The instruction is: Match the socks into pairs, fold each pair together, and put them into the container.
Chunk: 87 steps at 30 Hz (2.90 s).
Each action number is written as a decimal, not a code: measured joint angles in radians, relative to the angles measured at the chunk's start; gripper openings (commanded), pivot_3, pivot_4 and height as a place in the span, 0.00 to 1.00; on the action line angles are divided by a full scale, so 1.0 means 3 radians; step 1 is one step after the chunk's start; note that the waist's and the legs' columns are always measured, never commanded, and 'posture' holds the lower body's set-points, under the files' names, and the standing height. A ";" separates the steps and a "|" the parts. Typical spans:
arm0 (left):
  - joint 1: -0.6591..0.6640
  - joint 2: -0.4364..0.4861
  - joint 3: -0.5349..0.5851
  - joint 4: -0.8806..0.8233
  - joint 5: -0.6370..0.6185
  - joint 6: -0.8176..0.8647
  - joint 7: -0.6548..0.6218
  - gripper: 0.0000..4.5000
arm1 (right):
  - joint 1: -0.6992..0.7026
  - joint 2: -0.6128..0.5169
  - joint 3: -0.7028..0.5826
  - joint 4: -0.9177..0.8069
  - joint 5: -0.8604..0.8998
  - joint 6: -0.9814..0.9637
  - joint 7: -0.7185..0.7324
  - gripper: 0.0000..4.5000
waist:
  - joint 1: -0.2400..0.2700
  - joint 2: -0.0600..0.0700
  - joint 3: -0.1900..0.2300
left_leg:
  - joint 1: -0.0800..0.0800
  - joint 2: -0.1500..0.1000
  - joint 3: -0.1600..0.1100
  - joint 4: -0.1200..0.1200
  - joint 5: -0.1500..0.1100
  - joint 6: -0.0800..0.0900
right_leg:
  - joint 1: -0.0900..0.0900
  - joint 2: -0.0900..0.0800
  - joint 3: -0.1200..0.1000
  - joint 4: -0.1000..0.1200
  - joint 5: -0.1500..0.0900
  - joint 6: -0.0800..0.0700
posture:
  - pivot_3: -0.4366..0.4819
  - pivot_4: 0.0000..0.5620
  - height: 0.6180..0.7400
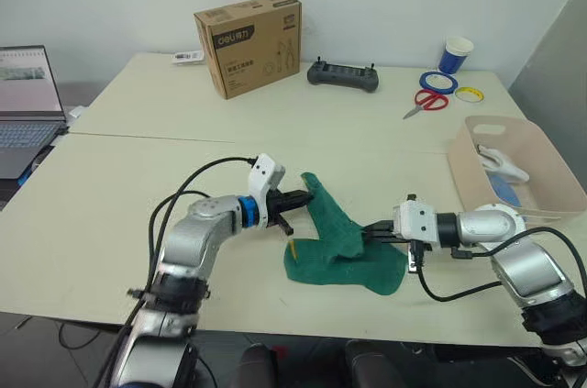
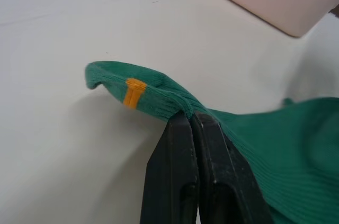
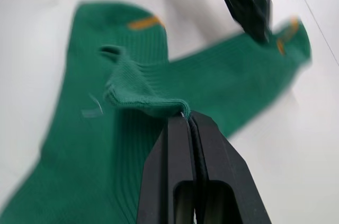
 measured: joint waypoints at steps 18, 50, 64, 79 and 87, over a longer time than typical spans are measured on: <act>0.0588 0.0361 0.0106 -0.0634 -0.0285 0.0253 0.0397 0.71 | 0.0501 -0.0143 -0.0540 -0.0136 0.0437 0.0428 -0.0011 0.69 | 0.0004 0.0000 0.0000 | 0.0003 0.0000 -0.0002 -0.0002 0.0000 0.0000 | 0.0001 0.0000 0.0000 0.0000 0.0002 -0.0004 | 0.48 0.27 1.00; -0.0333 0.0396 -0.0142 0.1142 0.0060 -0.0941 0.0027 0.50 | 0.1297 0.0478 -0.0575 -0.1445 0.1177 0.2178 -0.1380 0.47 | 0.0003 -0.0005 -0.0003 | 0.0001 -0.0001 -0.0001 -0.0001 0.0000 0.0000 | -0.0001 0.0003 0.0002 -0.0001 0.0000 0.0001 | 0.48 0.27 1.00; -0.0172 0.0365 -0.0103 0.0931 0.0010 -0.0914 0.0032 0.00 | 0.1266 0.0449 -0.0571 -0.1256 0.1172 0.2009 -0.1323 0.00 | 0.0003 -0.0005 -0.0003 | 0.0001 -0.0001 -0.0002 -0.0002 0.0000 0.0000 | -0.0001 0.0003 0.0001 -0.0001 -0.0001 0.0001 | 0.48 0.27 1.00; -0.0070 0.0372 0.0216 0.0772 -0.0144 -0.0728 0.0252 0.27 | 0.1035 0.0255 -0.0656 -0.1162 0.1212 0.2112 -0.1158 0.00 | 0.0004 -0.0005 -0.0003 | 0.0000 -0.0001 -0.0001 -0.0001 0.0000 0.0000 | 0.0000 0.0002 0.0001 -0.0002 0.0000 0.0001 | 0.48 0.27 1.00; -0.0133 0.0228 0.0073 0.0901 -0.0176 -0.0717 0.0142 0.48 | 0.1037 0.0269 -0.0647 -0.1096 0.1201 0.2074 -0.1122 0.00 | 0.0003 -0.0005 -0.0003 | 0.0000 -0.0001 -0.0001 -0.0001 0.0000 0.0000 | 0.0000 0.0002 0.0001 -0.0002 0.0000 0.0001 | 0.48 0.27 1.00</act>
